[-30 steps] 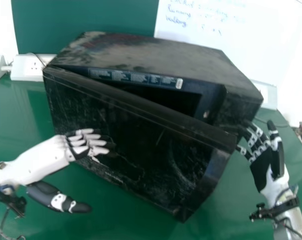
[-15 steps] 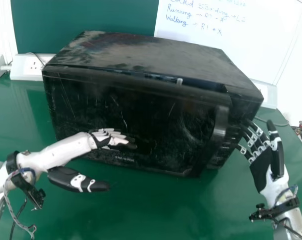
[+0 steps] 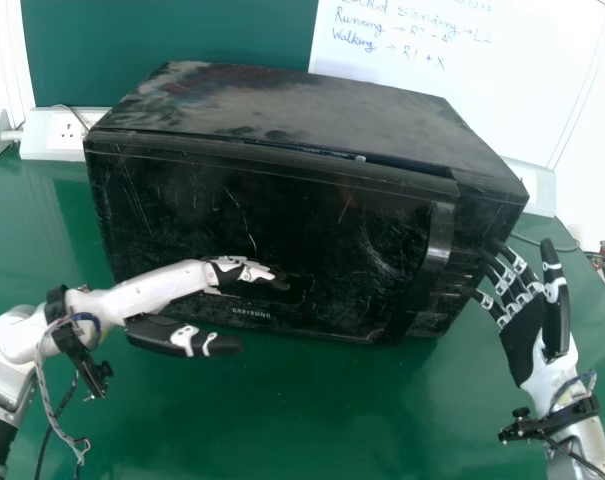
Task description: Put biscuit inside oven
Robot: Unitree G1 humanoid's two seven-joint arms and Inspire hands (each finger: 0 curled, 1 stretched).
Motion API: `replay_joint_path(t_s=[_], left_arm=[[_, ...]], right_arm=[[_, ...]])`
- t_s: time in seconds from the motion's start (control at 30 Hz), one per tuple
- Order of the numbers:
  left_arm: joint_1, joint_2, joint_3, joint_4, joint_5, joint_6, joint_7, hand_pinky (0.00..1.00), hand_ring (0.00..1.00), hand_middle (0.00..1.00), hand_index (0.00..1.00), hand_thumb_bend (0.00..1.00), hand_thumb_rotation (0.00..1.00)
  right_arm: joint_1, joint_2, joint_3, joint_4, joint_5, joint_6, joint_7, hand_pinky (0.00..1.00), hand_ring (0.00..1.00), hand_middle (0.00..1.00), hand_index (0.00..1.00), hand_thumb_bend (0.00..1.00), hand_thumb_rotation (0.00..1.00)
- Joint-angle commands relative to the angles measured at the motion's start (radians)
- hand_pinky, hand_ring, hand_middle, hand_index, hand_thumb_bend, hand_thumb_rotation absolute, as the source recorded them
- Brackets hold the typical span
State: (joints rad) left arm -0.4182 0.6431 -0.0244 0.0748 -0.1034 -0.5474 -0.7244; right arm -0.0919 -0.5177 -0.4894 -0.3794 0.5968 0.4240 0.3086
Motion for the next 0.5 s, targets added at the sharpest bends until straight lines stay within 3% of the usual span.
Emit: replay_joint_path(t_s=[0.0,0.23,0.37,0.47], left_arm=[[-0.011,-0.013,-0.015,0.007,-0.017,0.024,-0.015,0.87,0.83,0.89,0.86,0.99,1.00],[0.032,-0.014,0.011,-0.050,-0.048,0.028,-0.032,0.87,0.83,0.89,0.86,0.99,1.00],[0.124,0.011,0.054,-0.152,-0.104,0.049,-0.037,0.87,0.83,0.89,0.86,1.00,1.00],[0.227,0.044,0.110,-0.275,-0.127,0.107,-0.026,0.88,0.84,0.89,0.86,1.00,1.00]], right_arm=[[0.013,0.004,-0.003,0.004,0.007,0.007,0.005,0.77,0.87,0.91,0.93,0.89,1.00],[0.016,0.009,-0.001,0.001,0.003,0.007,0.001,0.77,0.87,0.91,0.92,0.84,1.00],[0.014,0.010,0.001,0.003,0.002,0.007,-0.001,0.78,0.86,0.89,0.89,0.77,1.00],[0.011,0.012,0.001,0.008,0.007,0.006,0.005,0.80,0.87,0.89,0.89,0.76,1.00]])
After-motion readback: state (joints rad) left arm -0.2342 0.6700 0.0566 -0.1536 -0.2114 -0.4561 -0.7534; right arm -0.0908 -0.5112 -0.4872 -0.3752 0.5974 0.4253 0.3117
